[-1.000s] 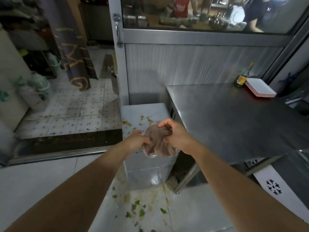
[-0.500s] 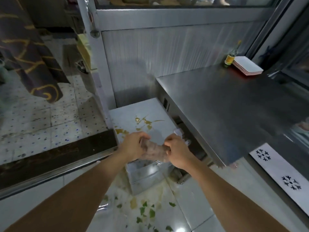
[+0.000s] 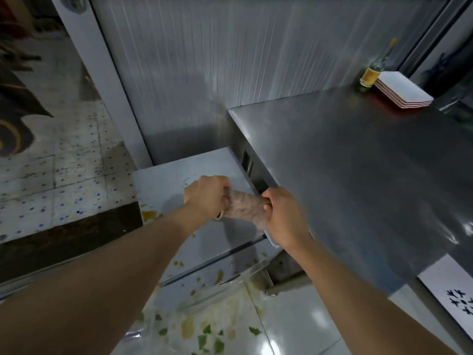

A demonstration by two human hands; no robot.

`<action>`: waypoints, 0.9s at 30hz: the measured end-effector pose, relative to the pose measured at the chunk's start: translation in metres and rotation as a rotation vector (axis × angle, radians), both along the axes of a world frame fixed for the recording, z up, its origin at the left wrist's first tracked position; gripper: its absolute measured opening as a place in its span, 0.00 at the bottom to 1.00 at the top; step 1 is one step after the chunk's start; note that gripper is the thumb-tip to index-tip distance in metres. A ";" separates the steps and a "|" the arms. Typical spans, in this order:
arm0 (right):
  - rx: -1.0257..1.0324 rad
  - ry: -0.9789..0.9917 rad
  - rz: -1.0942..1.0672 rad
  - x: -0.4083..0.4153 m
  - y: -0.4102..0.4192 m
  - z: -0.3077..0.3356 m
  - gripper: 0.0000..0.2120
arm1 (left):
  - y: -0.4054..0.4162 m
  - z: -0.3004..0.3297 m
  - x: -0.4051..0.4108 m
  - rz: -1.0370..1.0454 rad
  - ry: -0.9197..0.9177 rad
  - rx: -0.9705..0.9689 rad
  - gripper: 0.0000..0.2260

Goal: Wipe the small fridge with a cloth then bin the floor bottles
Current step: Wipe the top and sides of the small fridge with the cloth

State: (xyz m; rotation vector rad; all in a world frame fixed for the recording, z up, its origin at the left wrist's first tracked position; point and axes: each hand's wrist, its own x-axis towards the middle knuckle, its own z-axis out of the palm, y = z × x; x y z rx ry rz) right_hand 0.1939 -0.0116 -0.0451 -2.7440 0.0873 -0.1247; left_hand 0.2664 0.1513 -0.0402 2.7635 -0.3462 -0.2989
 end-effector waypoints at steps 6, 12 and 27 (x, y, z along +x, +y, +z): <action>-0.266 0.088 0.049 0.017 -0.005 -0.050 0.28 | -0.001 -0.034 0.019 0.051 0.162 -0.190 0.22; -0.240 0.214 0.358 0.039 -0.006 -0.095 0.36 | 0.025 -0.058 0.029 0.056 0.108 -0.040 0.23; -0.216 0.074 0.218 0.087 0.006 -0.142 0.24 | 0.065 -0.107 0.114 0.014 -0.045 0.185 0.21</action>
